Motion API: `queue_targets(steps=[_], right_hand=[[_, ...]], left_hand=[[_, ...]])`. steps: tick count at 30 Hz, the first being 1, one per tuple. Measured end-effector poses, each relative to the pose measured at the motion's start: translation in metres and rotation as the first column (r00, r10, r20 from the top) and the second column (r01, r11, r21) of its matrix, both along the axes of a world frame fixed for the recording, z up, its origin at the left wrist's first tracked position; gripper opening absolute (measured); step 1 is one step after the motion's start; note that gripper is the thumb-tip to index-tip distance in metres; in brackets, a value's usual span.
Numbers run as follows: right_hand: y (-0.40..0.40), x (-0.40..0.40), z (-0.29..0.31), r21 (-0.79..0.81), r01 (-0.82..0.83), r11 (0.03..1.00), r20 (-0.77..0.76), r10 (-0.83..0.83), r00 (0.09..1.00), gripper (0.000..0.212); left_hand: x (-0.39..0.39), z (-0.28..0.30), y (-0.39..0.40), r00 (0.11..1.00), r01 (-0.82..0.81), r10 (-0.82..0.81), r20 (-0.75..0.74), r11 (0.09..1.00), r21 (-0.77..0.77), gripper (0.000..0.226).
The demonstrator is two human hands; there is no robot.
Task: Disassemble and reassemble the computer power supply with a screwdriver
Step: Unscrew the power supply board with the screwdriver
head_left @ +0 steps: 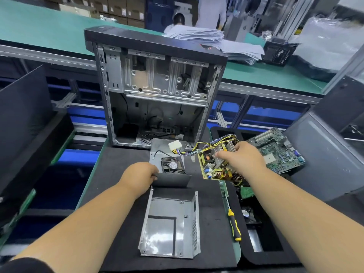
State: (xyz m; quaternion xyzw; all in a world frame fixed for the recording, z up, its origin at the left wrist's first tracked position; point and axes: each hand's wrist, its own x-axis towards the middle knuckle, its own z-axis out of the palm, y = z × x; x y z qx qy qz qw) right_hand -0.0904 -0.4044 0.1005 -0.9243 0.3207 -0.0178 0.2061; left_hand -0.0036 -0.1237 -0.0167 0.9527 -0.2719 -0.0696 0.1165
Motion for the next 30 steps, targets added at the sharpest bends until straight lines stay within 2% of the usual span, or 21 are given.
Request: queue_targets(steps=[5, 12, 21, 30], right_hand=[[0.003, 0.007, 0.001, -0.019, -0.011, 1.000, 0.008, 0.012, 1.000, 0.057], [0.015, 0.019, 0.002, -0.002, -0.086, 0.996, 0.039, 0.086, 0.996, 0.057], [0.050, 0.037, 0.001, 0.037, -0.152, 0.988, 0.038, 0.151, 0.988, 0.053], [0.073, 0.044, -0.004, 0.062, -0.150, 0.987, 0.018, 0.149, 0.989, 0.055]], left_hand=[[0.000, 0.003, 0.021, 0.996, -0.046, 0.054, 0.065, 0.992, -0.117, 0.016], [-0.006, 0.026, 0.075, 0.972, -0.186, 0.220, 0.084, 0.936, -0.300, 0.010], [-0.014, 0.035, 0.169, 0.918, -0.363, 0.390, 0.067, 0.898, -0.250, 0.010], [-0.009, 0.022, 0.208, 0.916, -0.385, 0.400, 0.029, 0.897, -0.217, 0.013]])
